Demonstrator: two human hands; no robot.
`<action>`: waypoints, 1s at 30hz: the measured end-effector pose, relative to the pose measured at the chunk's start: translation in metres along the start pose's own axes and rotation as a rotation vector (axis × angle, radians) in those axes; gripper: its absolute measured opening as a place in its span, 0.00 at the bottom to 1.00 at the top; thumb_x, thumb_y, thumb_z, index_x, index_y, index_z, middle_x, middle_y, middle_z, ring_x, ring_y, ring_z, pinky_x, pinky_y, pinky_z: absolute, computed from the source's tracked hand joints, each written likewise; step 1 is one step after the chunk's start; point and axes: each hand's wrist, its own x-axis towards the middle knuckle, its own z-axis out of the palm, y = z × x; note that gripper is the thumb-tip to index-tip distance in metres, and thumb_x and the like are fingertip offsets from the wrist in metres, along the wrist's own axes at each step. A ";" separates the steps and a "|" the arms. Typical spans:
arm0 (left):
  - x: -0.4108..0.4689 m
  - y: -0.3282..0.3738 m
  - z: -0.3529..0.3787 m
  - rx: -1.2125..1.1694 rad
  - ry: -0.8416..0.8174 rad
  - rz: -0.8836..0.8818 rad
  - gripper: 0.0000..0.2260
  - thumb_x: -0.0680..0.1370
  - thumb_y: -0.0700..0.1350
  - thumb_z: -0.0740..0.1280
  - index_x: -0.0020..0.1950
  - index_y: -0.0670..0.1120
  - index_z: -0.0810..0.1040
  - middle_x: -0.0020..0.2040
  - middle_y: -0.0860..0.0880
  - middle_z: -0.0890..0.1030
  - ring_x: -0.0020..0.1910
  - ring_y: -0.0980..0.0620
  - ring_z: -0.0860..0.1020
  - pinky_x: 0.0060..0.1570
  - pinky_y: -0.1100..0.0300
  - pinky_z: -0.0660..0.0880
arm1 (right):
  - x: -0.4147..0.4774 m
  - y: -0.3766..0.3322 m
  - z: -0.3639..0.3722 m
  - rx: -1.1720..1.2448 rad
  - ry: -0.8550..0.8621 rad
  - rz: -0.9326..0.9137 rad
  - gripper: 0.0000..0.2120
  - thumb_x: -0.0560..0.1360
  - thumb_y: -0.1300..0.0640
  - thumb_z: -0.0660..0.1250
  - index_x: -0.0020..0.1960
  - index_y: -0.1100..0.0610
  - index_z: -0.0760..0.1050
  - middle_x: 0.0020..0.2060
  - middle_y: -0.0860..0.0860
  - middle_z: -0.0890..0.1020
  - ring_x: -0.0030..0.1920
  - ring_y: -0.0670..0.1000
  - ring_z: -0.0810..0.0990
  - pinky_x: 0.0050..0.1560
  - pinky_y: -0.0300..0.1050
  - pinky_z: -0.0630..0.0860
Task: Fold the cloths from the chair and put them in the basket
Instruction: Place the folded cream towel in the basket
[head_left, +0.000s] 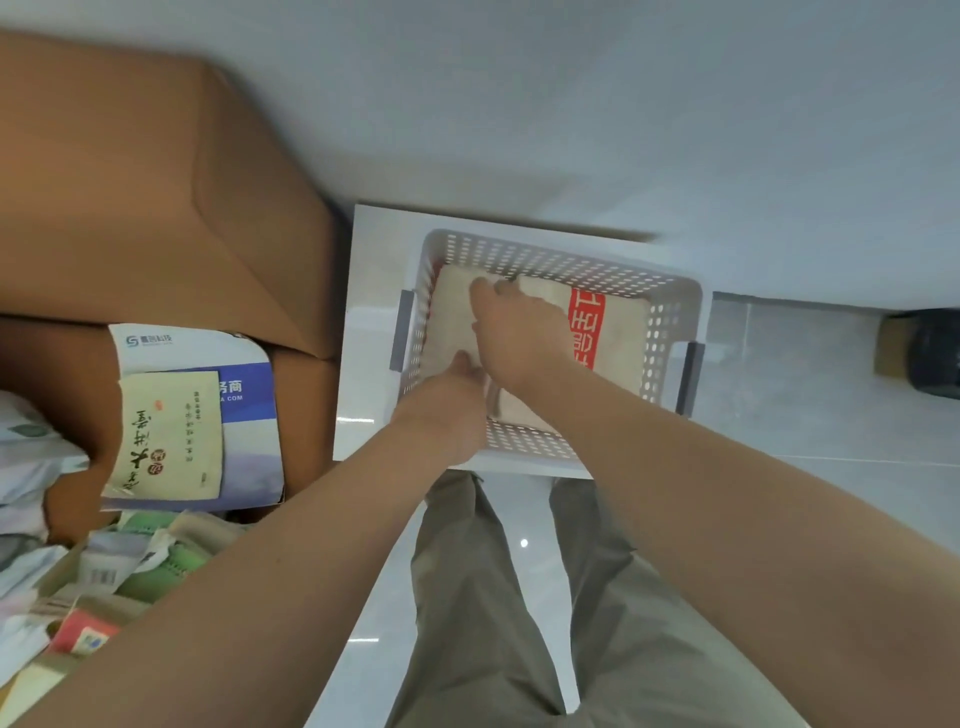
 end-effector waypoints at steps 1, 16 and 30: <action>0.002 -0.001 -0.001 0.026 -0.019 0.020 0.31 0.77 0.33 0.59 0.80 0.45 0.56 0.70 0.47 0.70 0.34 0.54 0.70 0.30 0.58 0.66 | 0.001 0.002 0.005 -0.016 -0.014 -0.095 0.16 0.79 0.59 0.65 0.66 0.57 0.69 0.60 0.56 0.74 0.52 0.62 0.79 0.38 0.51 0.68; 0.007 0.010 -0.006 0.155 -0.123 0.059 0.18 0.81 0.37 0.60 0.71 0.39 0.71 0.69 0.40 0.73 0.61 0.43 0.76 0.52 0.58 0.69 | -0.007 0.020 0.026 0.240 -0.022 -0.080 0.30 0.73 0.66 0.70 0.74 0.60 0.68 0.72 0.57 0.67 0.68 0.59 0.69 0.63 0.56 0.75; -0.154 0.108 -0.093 0.383 0.066 0.118 0.10 0.77 0.32 0.60 0.39 0.43 0.73 0.39 0.47 0.75 0.36 0.50 0.73 0.31 0.59 0.68 | -0.198 0.077 -0.090 0.977 0.092 0.601 0.18 0.82 0.63 0.57 0.70 0.55 0.74 0.56 0.51 0.84 0.53 0.52 0.84 0.47 0.43 0.78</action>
